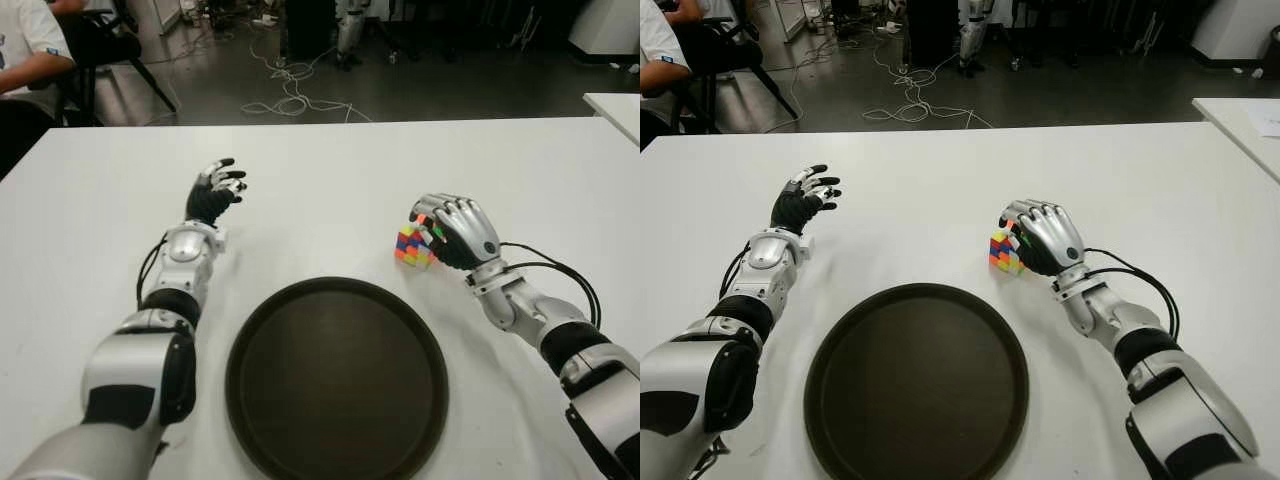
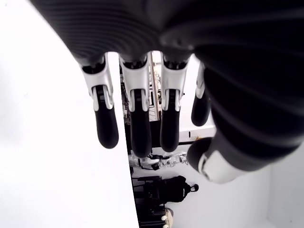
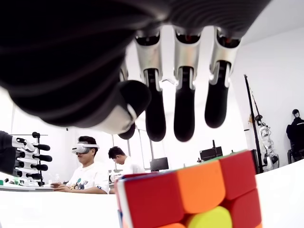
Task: Pick up the Rubik's Cube and put it in the plate
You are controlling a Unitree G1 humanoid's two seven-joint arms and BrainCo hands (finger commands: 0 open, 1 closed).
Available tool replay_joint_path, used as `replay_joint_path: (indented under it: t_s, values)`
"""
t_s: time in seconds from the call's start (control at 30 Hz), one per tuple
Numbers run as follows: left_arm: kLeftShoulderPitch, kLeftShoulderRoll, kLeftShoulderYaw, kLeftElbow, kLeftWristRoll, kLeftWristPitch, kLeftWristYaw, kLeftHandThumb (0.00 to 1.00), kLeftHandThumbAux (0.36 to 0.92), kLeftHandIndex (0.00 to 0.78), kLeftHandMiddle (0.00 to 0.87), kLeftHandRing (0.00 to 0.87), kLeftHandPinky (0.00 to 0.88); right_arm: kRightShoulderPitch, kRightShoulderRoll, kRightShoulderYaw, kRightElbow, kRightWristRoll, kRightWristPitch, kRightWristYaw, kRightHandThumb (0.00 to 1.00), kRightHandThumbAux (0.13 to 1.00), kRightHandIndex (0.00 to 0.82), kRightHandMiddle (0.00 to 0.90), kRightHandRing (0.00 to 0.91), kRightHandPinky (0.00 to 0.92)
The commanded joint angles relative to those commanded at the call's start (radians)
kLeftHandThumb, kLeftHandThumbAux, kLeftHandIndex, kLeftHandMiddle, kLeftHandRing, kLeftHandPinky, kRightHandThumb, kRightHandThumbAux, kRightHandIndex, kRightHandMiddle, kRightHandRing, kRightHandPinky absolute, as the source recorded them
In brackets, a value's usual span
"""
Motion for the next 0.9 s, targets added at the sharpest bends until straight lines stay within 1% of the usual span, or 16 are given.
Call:
replay_joint_path:
  t_s: [0.03, 0.07, 0.13, 0.17, 0.2, 0.27, 0.37, 0.43, 0.67, 0.8, 0.9]
  values:
    - [0.0, 0.0, 0.0, 0.0, 0.0, 0.0, 0.0, 0.439, 0.715, 0.204, 0.3, 0.3, 0.312, -0.001, 0.003, -0.002, 0.006, 0.004, 0.003, 0.006, 0.608, 0.615, 0.28, 0.224, 0.229, 0.263]
    - [0.0, 0.0, 0.001, 0.0, -0.001, 0.0, 0.0, 0.439, 0.715, 0.206, 0.301, 0.302, 0.315, -0.002, 0.005, -0.004, 0.01, 0.007, 0.005, 0.011, 0.506, 0.562, 0.183, 0.153, 0.168, 0.202]
    - [0.0, 0.0, 0.001, 0.0, -0.001, -0.001, 0.0, 0.439, 0.714, 0.208, 0.301, 0.304, 0.317, -0.004, 0.008, -0.006, 0.016, 0.012, 0.008, 0.021, 0.418, 0.515, 0.099, 0.091, 0.115, 0.15]
    - [0.0, 0.0, 0.001, 0.001, -0.001, -0.001, 0.0, 0.44, 0.716, 0.211, 0.303, 0.307, 0.319, -0.005, 0.01, -0.008, 0.018, 0.016, 0.009, 0.028, 0.373, 0.476, 0.063, 0.058, 0.073, 0.121]
    - [0.001, 0.0, 0.002, 0.0, -0.002, -0.002, -0.001, 0.44, 0.717, 0.211, 0.304, 0.308, 0.32, -0.008, 0.015, -0.013, 0.024, 0.024, 0.019, 0.054, 0.357, 0.463, 0.05, 0.046, 0.059, 0.111]
    - [0.001, 0.0, 0.004, 0.0, -0.004, -0.001, -0.002, 0.431, 0.712, 0.206, 0.298, 0.3, 0.311, -0.011, 0.022, -0.02, 0.027, 0.038, 0.041, 0.101, 0.283, 0.369, 0.02, 0.019, 0.024, 0.045]
    - [0.0, 0.001, 0.004, 0.001, -0.004, 0.0, -0.003, 0.42, 0.709, 0.203, 0.298, 0.295, 0.301, -0.01, 0.025, -0.025, 0.018, 0.051, 0.065, 0.145, 0.237, 0.313, 0.006, 0.006, 0.007, 0.014]
    - [0.0, 0.002, 0.003, 0.001, -0.003, 0.001, -0.004, 0.417, 0.71, 0.203, 0.299, 0.294, 0.299, -0.009, 0.027, -0.029, 0.01, 0.057, 0.084, 0.17, 0.225, 0.295, 0.003, 0.003, 0.003, 0.007]
    - [0.0, 0.004, 0.004, 0.001, -0.003, -0.002, -0.009, 0.438, 0.72, 0.208, 0.3, 0.296, 0.306, -0.005, 0.034, -0.039, -0.013, 0.066, 0.166, 0.239, 0.221, 0.225, 0.0, 0.0, 0.0, 0.0]
    - [-0.002, 0.005, 0.001, 0.002, 0.0, -0.001, -0.004, 0.441, 0.727, 0.214, 0.305, 0.3, 0.306, -0.006, 0.039, -0.038, -0.021, 0.067, 0.221, 0.263, 0.235, 0.205, 0.0, 0.0, 0.0, 0.0]
    - [0.001, 0.006, 0.0, 0.002, 0.0, -0.002, -0.008, 0.44, 0.729, 0.214, 0.304, 0.303, 0.31, -0.005, 0.049, -0.045, -0.016, 0.075, 0.259, 0.273, 0.242, 0.193, 0.0, 0.0, 0.0, 0.0]
